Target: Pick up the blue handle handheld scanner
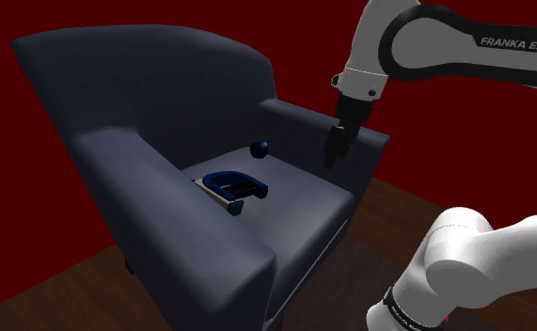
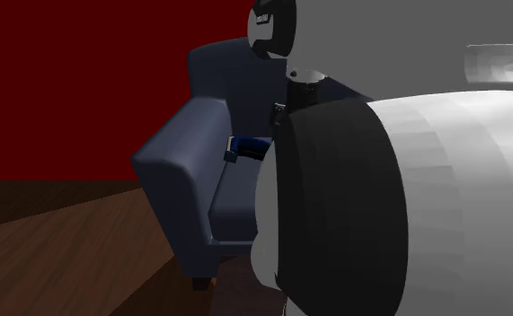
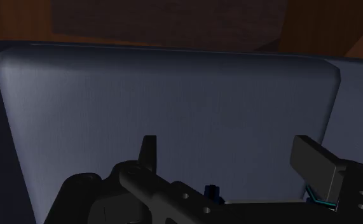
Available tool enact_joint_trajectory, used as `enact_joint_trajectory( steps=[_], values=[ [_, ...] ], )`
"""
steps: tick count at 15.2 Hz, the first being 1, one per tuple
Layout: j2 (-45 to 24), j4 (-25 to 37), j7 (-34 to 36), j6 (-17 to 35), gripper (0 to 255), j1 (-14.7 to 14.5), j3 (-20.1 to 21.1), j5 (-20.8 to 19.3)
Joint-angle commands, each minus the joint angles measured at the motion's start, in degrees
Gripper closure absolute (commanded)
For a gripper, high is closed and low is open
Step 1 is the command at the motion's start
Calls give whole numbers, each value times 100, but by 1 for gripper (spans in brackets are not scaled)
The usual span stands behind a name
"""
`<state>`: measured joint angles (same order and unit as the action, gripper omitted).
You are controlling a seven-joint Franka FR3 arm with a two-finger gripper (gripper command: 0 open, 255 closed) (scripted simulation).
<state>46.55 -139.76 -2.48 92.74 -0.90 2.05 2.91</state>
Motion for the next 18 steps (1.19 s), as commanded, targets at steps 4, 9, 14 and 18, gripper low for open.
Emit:
enact_joint_trajectory(
  steps=[4,9,14,18],
  values=[
    [-648,157,478,426,0,65,266,96],
    [-1811,597,1274,1031,0,212,656,129],
    [-3031,1240,2093,1467,0,360,952,-13],
    [-4026,1891,2755,1675,0,439,1096,-235]
  ],
)
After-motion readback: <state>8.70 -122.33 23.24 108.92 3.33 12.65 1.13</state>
